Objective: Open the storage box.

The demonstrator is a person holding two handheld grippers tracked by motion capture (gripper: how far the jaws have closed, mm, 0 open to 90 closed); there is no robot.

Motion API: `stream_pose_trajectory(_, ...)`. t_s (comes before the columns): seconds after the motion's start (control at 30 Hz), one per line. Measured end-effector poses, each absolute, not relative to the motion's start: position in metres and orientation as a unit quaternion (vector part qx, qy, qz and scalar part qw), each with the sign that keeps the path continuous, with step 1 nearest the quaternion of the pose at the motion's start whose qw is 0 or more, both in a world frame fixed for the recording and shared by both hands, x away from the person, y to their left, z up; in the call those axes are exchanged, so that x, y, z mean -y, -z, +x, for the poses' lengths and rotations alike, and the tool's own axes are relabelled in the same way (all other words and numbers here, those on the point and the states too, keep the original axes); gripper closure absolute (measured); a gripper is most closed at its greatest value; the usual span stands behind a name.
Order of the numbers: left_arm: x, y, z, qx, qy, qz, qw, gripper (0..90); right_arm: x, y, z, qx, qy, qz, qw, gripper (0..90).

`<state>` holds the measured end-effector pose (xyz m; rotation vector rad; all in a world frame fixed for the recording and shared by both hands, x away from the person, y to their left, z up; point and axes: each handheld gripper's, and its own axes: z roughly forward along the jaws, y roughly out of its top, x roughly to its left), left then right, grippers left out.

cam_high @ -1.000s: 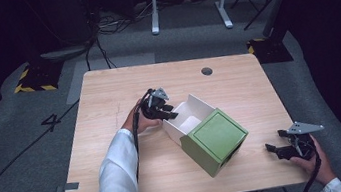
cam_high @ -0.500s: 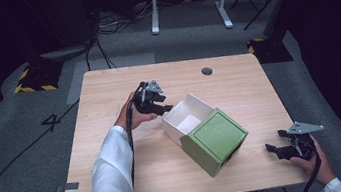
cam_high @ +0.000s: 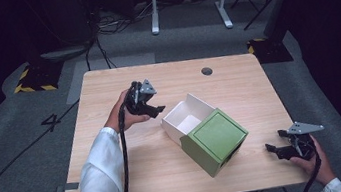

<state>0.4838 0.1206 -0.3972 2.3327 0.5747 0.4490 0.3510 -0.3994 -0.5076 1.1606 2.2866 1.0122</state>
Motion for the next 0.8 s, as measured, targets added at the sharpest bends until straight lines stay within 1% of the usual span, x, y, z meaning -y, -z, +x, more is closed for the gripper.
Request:
stream_pose_trajectory(0.1, -0.123, 0.395, 0.48, -0.22, -0.184, 0.896, 0.338, 26.8, 0.399, 0.508, 0.351, -0.814, -0.36, 0.413, 0.191, 15.8)
stream_pose_trajectory(0.17, -0.124, 0.394, 0.477, -0.22, -0.19, 0.898, 0.331, 26.7, 0.399, 0.508, 0.351, -0.814, -0.36, 0.413, 0.191, 15.8)
stream_pose_trajectory(0.27, -0.127, 0.392, 0.47, -0.215, -0.203, 0.902, 0.316, 23.0, 0.399, 0.508, 0.351, -0.814, -0.36, 0.413, 0.191, 15.8)
stream_pose_trajectory(0.37, -0.132, 0.389, 0.464, -0.22, -0.214, 0.897, 0.318, 20.1, 0.399, 0.508, 0.351, -0.814, -0.36, 0.414, 0.191, 15.8)
stream_pose_trajectory(0.53, -0.139, 0.387, 0.457, -0.225, -0.221, 0.89, 0.329, 18.6, 0.399, 0.508, 0.351, -0.814, -0.361, 0.414, 0.191, 15.8)
stream_pose_trajectory(0.63, -0.146, 0.388, 0.447, -0.22, -0.234, 0.891, 0.321, 18.1, 0.4, 0.508, 0.351, -0.814, -0.36, 0.414, 0.19, 15.7)
stream_pose_trajectory(0.8, -0.149, 0.391, 0.438, -0.219, -0.241, 0.893, 0.311, 18.0, 0.4, 0.508, 0.351, -0.814, -0.36, 0.414, 0.19, 15.8)
